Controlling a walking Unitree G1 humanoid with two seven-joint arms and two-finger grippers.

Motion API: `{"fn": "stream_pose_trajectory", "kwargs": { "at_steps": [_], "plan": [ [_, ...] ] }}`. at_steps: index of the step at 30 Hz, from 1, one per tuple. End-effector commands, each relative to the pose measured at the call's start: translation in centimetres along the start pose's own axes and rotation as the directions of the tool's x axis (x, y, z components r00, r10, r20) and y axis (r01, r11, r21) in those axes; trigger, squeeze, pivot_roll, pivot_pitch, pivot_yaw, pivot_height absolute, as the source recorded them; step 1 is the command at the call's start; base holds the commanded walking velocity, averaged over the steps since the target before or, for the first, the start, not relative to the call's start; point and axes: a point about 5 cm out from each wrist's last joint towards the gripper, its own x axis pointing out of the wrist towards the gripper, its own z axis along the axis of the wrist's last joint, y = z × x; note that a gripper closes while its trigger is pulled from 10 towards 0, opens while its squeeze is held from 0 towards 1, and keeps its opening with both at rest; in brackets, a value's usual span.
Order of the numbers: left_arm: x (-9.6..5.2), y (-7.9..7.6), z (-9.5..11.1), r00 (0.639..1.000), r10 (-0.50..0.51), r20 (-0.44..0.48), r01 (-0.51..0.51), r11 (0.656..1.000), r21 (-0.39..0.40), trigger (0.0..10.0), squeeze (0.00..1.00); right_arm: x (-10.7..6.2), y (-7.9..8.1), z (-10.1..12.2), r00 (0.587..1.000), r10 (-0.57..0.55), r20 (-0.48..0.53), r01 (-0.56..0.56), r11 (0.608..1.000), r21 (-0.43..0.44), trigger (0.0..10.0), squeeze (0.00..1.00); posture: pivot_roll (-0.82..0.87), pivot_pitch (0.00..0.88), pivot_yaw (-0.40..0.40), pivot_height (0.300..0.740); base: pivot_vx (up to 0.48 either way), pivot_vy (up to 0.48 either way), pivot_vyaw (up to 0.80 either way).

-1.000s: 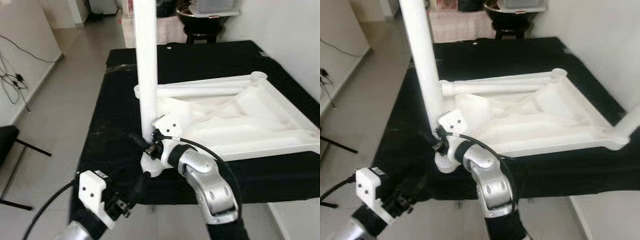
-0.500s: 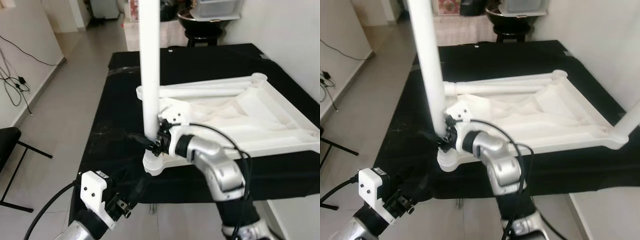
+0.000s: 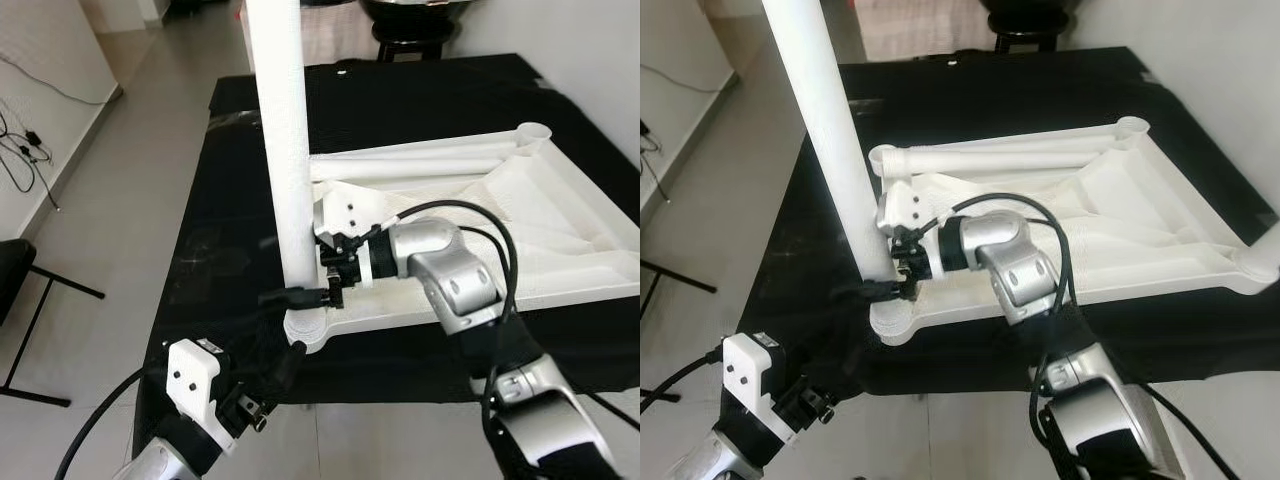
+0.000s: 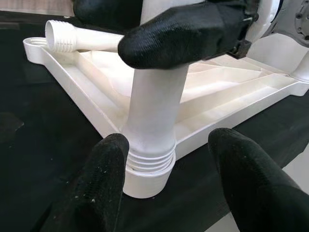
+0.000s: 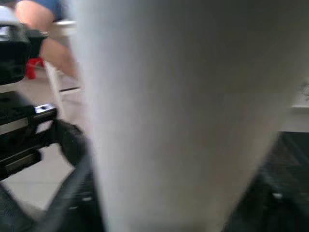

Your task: Building children table

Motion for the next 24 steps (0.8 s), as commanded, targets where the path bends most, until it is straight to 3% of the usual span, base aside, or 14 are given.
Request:
{"fn": "stream_pose_trajectory", "kwargs": {
  "at_steps": [1,11,13,14,15,17,18,19,20,21,22,23,24],
  "plan": [
    [-0.2,-0.1,-0.1,1.0,0.005,-0.005,-0.005,1.0,0.003,10.0,0.0,0.6,0.3,0.3,0.996,0.087,0.006,-0.087,0.996,-0.008,0.0,0.0,0.09,0.125,0.014,0.74,0.0,0.0,0.0],
    [-0.2,-0.3,-0.2,1.0,0.0,-0.006,0.0,1.0,-0.002,10.0,0.0,0.5,0.7,-1.1,0.989,0.149,-0.003,-0.149,0.989,0.006,0.0,0.0,0.08,0.122,0.014,0.74,0.0,0.0,0.0],
    [-0.2,-0.3,-0.1,1.0,0.0,-0.005,0.0,1.0,-0.003,10.0,0.0,1.0,1.1,-2.6,0.999,-0.05,0.002,0.049,0.994,0.096,0.0,0.0,0.07,0.13,0.01,0.74,0.0,0.0,0.0],
    [-0.2,-0.3,-0.1,1.0,0.0,-0.005,0.0,1.0,-0.003,10.0,0.0,1.0,1.1,-2.6,0.999,-0.05,0.002,0.049,0.994,0.096,0.0,0.0,0.07,0.13,0.01,0.74,0.0,0.0,0.0],
    [-0.2,-0.3,-0.1,1.0,0.0,-0.004,0.0,1.0,-0.003,10.0,0.0,1.2,1.3,-3.3,0.987,-0.159,-0.011,0.159,0.977,0.142,0.0,0.0,0.06,0.135,0.004,0.74,0.0,0.0,0.0],
    [-0.3,-0.3,-0.1,1.0,0.001,-0.004,-0.001,1.0,-0.002,10.0,0.0,1.3,1.4,-3.7,0.974,-0.224,-0.025,0.225,0.96,0.168,0.0,0.0,0.06,0.135,0.004,0.74,0.0,0.0,0.0],
    [-0.3,-0.1,0.0,1.0,0.002,-0.002,-0.002,1.0,-0.001,10.0,0.0,0.8,1.3,-5.1,0.795,-0.6,-0.092,0.597,0.748,0.288,0.0,0.0,0.05,0.141,0.006,0.74,0.0,0.0,0.0],
    [-0.3,-0.1,0.0,1.0,0.002,-0.002,-0.002,1.0,-0.001,10.0,0.0,0.8,1.3,-5.1,0.795,-0.6,-0.092,0.597,0.748,0.288,0.0,0.0,0.05,0.141,0.006,0.74,0.0,0.0,0.0],
    [-0.3,0.0,0.0,1.0,0.003,-0.002,-0.003,1.0,0.0,10.0,0.0,-0.2,1.5,-6.2,0.623,-0.761,-0.18,0.765,0.544,0.345,0.0,0.0,0.05,0.141,0.006,0.74,0.0,0.0,0.0],
    [-0.3,0.0,0.0,1.0,0.003,-0.002,-0.003,1.0,0.0,10.0,0.0,-0.2,1.5,-6.2,0.623,-0.761,-0.18,0.765,0.544,0.345,0.0,0.0,0.05,0.141,0.006,0.74,0.0,0.0,0.0],
    [-0.2,0.1,0.0,1.0,0.003,-0.002,-0.003,1.0,0.002,10.0,0.0,-0.6,2.7,-6.6,0.513,-0.828,-0.225,0.842,0.434,0.32,0.0,0.0,0.04,0.13,0.017,0.74,0.0,0.0,0.0],
    [-0.1,0.4,-0.1,1.0,0.001,-0.003,-0.001,1.0,0.005,10.0,0.0,-0.4,3.6,-6.3,0.478,-0.851,-0.216,0.867,0.418,0.273,0.0,0.0,0.02,0.121,0.022,0.74,0.0,0.0,0.0],
    [-0.1,0.4,-0.1,1.0,0.001,-0.003,-0.001,1.0,0.005,10.0,0.0,-0.4,3.6,-6.3,0.478,-0.851,-0.216,0.867,0.418,0.273,0.0,0.0,0.02,0.121,0.022,0.74,0.0,0.0,0.0]
  ]
}}
